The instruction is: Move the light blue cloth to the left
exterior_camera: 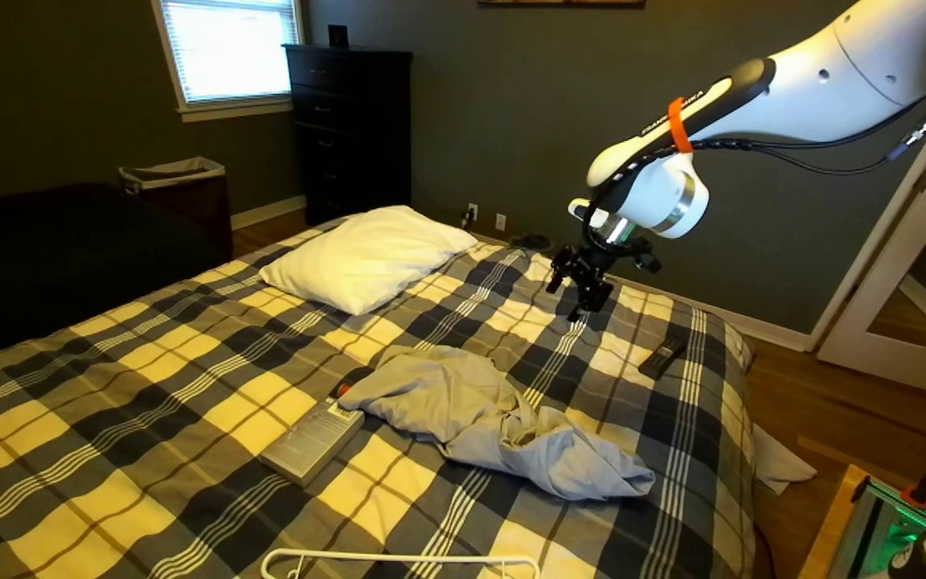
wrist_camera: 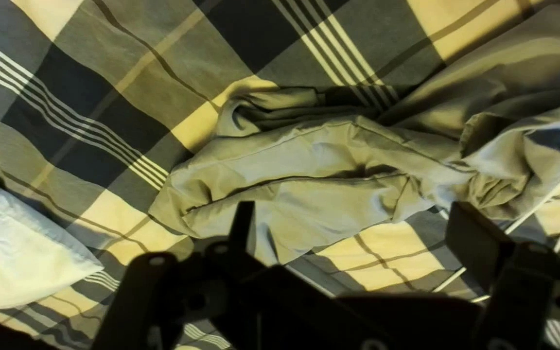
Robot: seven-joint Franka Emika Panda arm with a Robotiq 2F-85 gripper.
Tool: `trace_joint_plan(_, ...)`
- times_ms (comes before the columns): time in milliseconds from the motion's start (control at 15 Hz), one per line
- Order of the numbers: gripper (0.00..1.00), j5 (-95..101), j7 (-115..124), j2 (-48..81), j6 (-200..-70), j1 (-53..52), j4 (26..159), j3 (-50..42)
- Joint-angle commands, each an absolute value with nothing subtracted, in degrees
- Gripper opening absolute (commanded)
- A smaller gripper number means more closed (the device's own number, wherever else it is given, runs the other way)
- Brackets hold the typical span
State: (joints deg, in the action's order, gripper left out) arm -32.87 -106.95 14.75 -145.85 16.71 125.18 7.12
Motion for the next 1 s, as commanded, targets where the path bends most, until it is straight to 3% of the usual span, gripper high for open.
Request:
trace_joint_plan(0, 1.00, -40.21, -101.90, 23.59, -148.62, 14.64, 117.06, 6.57)
trace_joint_plan(533, 1.00, -38.18, -76.31, 47.29, -144.47, 14.02, 89.86, 5.88)
trace_joint_plan(600, 1.00, -38.34, -81.93, 40.76, -147.41, 15.76, 98.05, 7.84)
trace_joint_plan(933, 1.00, -38.29, -77.06, 47.41, -149.06, 15.80, 91.54, 8.60)
